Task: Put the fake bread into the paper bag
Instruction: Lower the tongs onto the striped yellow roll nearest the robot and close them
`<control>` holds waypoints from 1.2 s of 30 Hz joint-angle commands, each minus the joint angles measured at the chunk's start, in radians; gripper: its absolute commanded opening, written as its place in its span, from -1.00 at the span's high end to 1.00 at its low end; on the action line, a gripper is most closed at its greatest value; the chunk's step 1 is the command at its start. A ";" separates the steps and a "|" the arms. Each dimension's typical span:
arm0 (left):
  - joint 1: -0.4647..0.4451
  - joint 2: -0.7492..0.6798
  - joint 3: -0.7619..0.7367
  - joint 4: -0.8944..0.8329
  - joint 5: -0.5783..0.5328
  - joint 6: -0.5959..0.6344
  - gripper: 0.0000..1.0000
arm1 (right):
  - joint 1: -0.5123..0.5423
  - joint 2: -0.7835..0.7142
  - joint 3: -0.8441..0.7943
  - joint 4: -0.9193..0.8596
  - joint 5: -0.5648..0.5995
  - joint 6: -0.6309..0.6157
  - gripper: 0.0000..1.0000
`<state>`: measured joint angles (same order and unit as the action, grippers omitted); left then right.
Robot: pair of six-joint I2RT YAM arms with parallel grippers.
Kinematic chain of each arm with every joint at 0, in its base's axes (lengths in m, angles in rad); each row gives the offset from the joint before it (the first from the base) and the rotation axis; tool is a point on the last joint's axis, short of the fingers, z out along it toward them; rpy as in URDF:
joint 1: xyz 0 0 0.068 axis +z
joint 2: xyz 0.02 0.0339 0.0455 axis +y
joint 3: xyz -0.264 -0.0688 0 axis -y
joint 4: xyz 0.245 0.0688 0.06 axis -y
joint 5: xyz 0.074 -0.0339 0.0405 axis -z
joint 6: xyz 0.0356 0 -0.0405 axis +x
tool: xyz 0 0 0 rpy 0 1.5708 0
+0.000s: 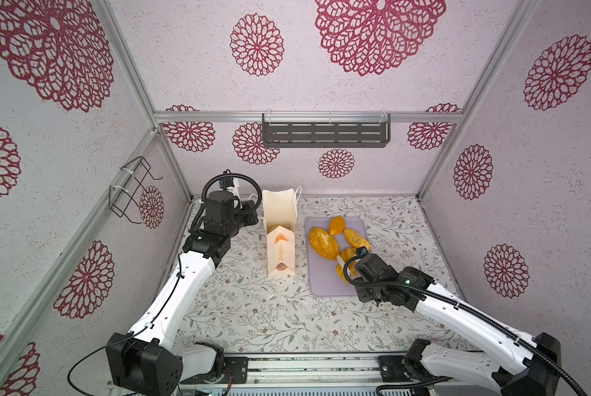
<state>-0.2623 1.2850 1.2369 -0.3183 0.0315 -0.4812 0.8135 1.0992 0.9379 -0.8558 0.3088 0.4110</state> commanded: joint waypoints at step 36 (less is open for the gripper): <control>-0.011 0.010 0.012 0.006 -0.009 0.017 1.00 | -0.023 0.145 -0.014 0.069 -0.077 0.012 -0.01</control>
<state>-0.2680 1.2854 1.2369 -0.3187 0.0311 -0.4793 0.7963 1.2510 0.9009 -0.8055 0.2298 0.4194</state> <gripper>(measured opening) 0.052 0.507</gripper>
